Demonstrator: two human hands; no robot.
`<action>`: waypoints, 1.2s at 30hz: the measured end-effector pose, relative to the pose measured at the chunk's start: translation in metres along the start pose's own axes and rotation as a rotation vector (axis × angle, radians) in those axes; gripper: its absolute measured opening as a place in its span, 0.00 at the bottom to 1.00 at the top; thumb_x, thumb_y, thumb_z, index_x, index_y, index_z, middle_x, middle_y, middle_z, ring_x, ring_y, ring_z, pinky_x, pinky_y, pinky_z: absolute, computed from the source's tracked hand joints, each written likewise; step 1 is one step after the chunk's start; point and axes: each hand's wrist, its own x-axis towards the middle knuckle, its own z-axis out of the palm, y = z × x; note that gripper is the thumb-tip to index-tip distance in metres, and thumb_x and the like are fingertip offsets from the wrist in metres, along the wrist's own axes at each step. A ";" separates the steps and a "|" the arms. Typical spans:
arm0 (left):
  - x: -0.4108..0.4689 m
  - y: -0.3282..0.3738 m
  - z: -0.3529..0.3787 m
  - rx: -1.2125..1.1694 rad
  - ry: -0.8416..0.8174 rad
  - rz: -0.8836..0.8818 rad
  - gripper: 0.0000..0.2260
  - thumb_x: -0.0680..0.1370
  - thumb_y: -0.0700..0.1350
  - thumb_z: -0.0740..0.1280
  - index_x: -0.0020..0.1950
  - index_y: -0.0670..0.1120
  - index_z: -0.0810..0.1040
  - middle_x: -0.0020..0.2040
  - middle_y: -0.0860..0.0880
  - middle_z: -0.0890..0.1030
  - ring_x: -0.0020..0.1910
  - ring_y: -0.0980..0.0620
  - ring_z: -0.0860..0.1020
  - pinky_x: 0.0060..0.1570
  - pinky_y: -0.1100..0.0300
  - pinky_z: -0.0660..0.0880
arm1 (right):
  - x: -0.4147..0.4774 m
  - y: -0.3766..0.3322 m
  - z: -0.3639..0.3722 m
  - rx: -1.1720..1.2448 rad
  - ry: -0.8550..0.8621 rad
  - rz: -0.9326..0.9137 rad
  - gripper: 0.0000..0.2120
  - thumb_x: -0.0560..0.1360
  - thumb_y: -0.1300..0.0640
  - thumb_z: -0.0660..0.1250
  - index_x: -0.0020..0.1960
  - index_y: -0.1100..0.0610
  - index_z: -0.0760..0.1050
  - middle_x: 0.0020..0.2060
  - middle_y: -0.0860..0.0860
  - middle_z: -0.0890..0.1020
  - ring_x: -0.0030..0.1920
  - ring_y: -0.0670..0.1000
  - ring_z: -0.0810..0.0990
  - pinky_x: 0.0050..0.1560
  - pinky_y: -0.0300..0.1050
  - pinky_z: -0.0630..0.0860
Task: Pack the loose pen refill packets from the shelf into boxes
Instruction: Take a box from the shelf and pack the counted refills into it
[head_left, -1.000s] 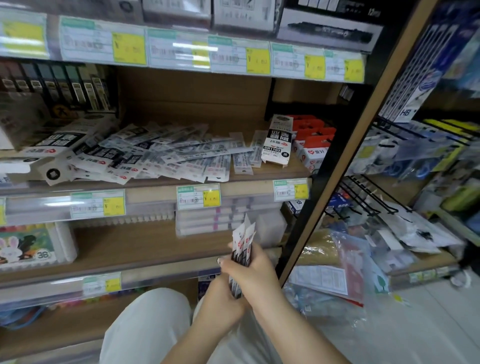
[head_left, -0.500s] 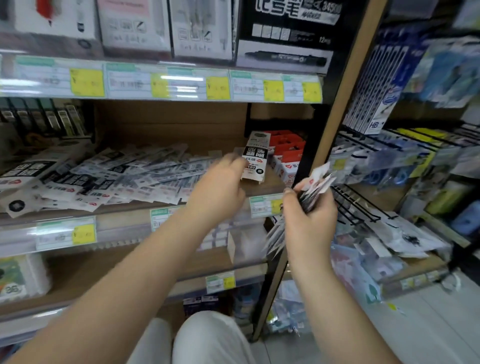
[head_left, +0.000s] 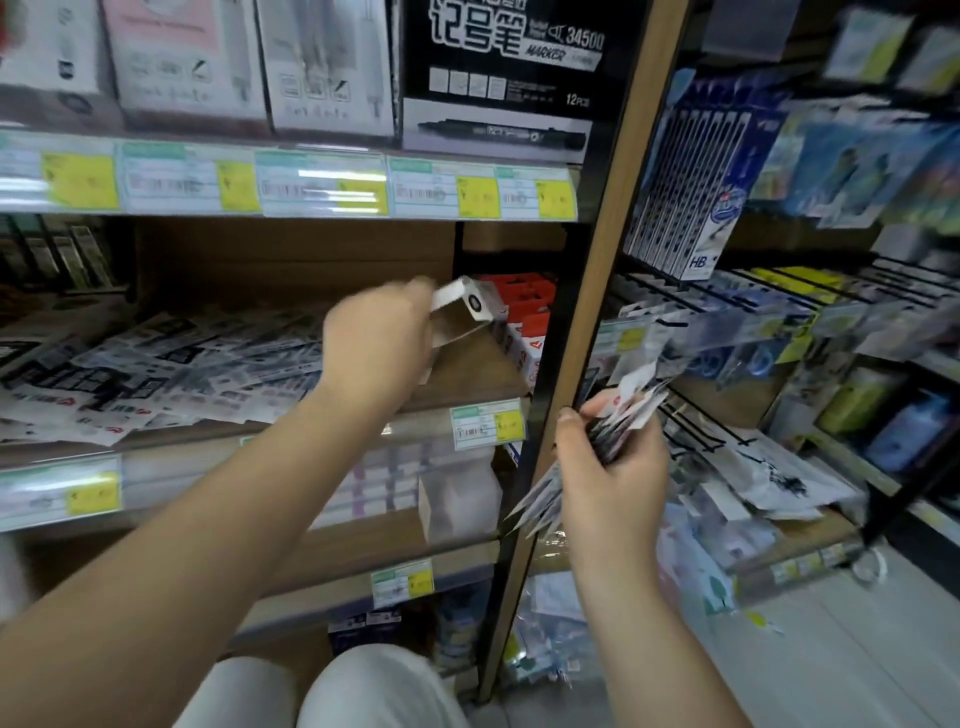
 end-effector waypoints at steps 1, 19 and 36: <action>-0.009 0.000 -0.014 -0.060 0.075 -0.034 0.04 0.74 0.37 0.62 0.43 0.39 0.75 0.36 0.39 0.78 0.34 0.37 0.76 0.30 0.54 0.61 | -0.001 -0.001 0.001 0.006 0.003 0.003 0.13 0.71 0.65 0.68 0.39 0.48 0.71 0.32 0.35 0.79 0.32 0.36 0.76 0.33 0.24 0.69; -0.125 -0.051 -0.142 -0.191 -0.285 -0.139 0.13 0.72 0.50 0.62 0.27 0.50 0.70 0.23 0.51 0.72 0.24 0.57 0.71 0.22 0.63 0.62 | -0.055 -0.045 0.040 0.098 -0.384 0.114 0.09 0.66 0.54 0.67 0.42 0.40 0.76 0.27 0.38 0.75 0.28 0.38 0.72 0.32 0.29 0.70; -0.151 -0.045 -0.081 -0.317 -0.506 -0.291 0.15 0.76 0.47 0.63 0.31 0.45 0.65 0.27 0.48 0.71 0.30 0.47 0.72 0.29 0.56 0.63 | -0.056 -0.084 0.046 0.522 -0.249 0.271 0.04 0.67 0.61 0.66 0.36 0.53 0.73 0.27 0.49 0.73 0.27 0.48 0.72 0.30 0.39 0.73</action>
